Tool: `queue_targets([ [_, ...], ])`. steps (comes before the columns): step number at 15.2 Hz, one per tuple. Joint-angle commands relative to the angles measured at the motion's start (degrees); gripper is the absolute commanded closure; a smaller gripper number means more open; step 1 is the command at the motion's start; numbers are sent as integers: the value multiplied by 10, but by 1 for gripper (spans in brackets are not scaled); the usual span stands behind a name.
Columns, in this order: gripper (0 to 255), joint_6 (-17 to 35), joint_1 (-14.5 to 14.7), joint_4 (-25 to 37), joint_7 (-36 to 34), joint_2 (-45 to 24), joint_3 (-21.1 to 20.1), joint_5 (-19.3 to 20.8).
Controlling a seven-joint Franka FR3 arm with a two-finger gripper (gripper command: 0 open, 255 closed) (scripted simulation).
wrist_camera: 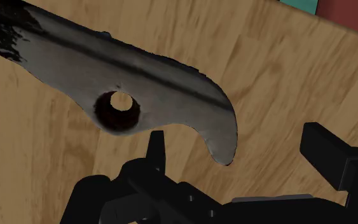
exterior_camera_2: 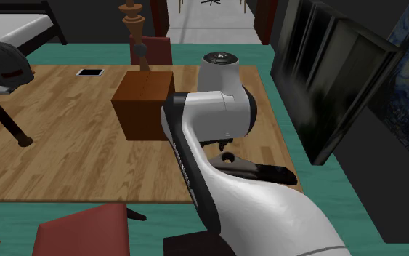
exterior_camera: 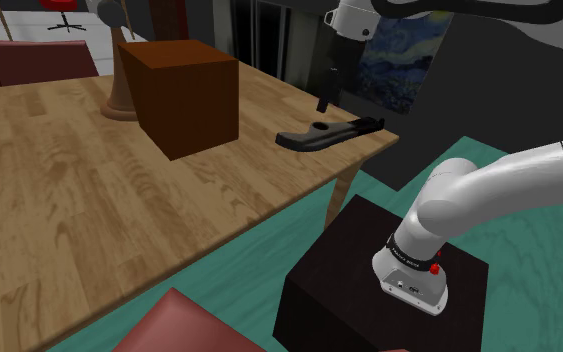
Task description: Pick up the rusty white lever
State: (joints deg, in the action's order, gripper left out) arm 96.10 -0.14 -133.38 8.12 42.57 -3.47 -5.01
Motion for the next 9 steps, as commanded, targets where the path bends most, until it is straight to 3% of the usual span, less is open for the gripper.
queue_targets([
  [1,0,0,0,0,0,0,0,0],
  [9,0,23,36,-72,320,49,147,97],
])
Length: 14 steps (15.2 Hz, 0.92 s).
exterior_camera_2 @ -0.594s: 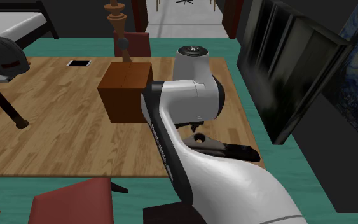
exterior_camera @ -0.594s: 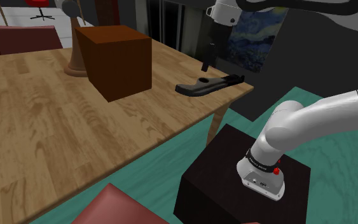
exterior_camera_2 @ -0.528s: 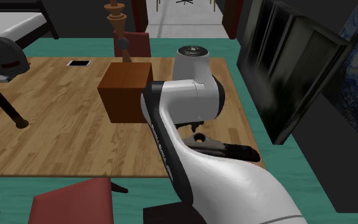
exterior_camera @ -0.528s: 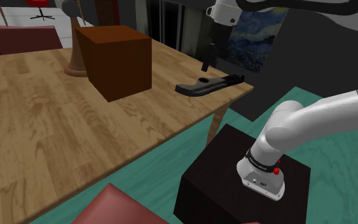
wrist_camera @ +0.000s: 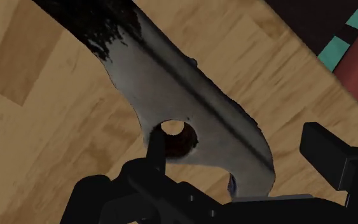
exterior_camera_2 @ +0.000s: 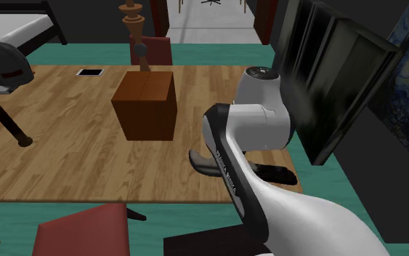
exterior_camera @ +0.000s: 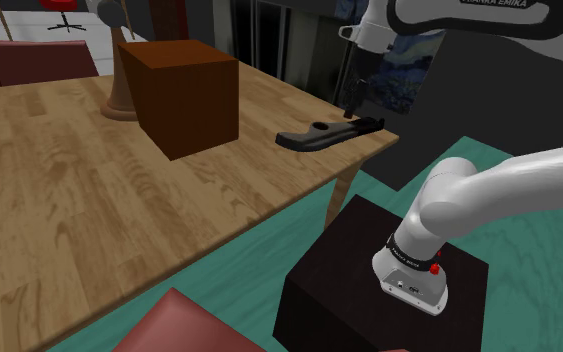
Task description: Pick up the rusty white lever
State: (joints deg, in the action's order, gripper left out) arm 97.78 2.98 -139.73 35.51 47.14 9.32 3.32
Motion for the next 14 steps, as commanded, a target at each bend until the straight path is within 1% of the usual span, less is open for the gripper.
queue_targets([
  [1,0,11,9,-10,86,1,39,27],
  [6,0,41,39,2,282,-31,139,86],
  [14,0,98,34,-55,283,-31,152,97],
])
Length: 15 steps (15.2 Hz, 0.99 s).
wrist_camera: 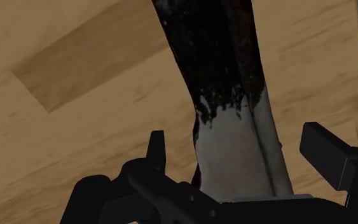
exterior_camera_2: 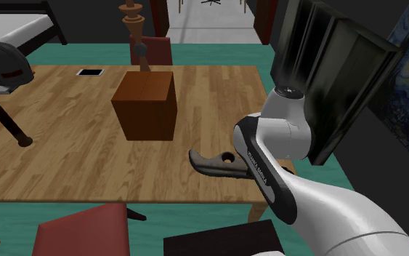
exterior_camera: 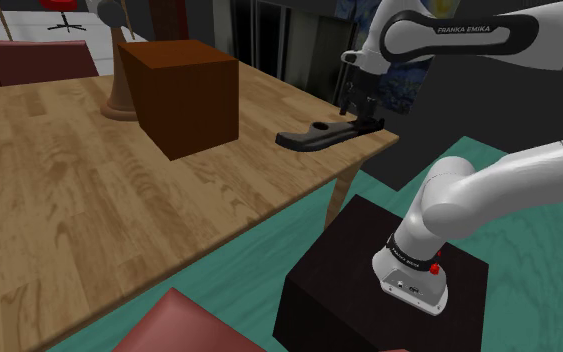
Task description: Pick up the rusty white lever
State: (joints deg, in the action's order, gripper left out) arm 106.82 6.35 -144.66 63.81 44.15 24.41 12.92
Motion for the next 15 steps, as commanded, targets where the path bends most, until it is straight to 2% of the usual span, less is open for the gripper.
queue_targets([
  [1,0,8,0,-6,0,-1,2,1],
  [2,255,8,0,-5,1,-2,2,1],
  [11,255,8,0,-6,0,-1,2,1],
  [15,255,-23,3,23,-1,0,-6,-5],
])
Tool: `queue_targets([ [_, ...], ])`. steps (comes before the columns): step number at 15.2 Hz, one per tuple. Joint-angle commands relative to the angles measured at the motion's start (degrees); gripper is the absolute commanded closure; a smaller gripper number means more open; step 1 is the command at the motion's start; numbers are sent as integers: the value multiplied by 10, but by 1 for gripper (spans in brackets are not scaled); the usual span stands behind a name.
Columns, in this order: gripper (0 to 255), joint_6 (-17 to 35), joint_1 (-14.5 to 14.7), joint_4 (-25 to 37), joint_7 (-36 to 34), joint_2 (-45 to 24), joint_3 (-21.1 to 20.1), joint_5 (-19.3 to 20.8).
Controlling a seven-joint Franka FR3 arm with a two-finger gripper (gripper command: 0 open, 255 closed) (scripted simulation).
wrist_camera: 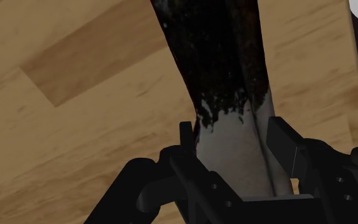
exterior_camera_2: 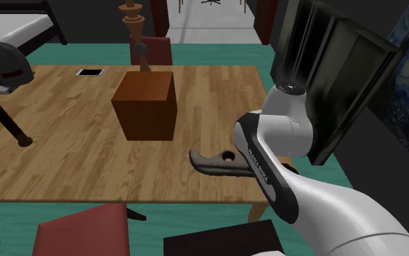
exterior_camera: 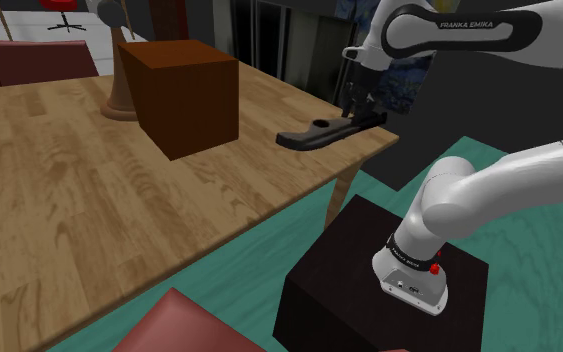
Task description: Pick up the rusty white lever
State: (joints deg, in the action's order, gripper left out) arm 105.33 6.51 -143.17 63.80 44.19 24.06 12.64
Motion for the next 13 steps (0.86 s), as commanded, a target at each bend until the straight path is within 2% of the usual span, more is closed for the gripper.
queue_targets([
  [1,255,-15,2,16,-1,-1,-4,-4],
  [11,255,-88,10,97,-1,-9,-19,-18],
  [13,255,-89,10,98,-1,-10,-19,-18],
])
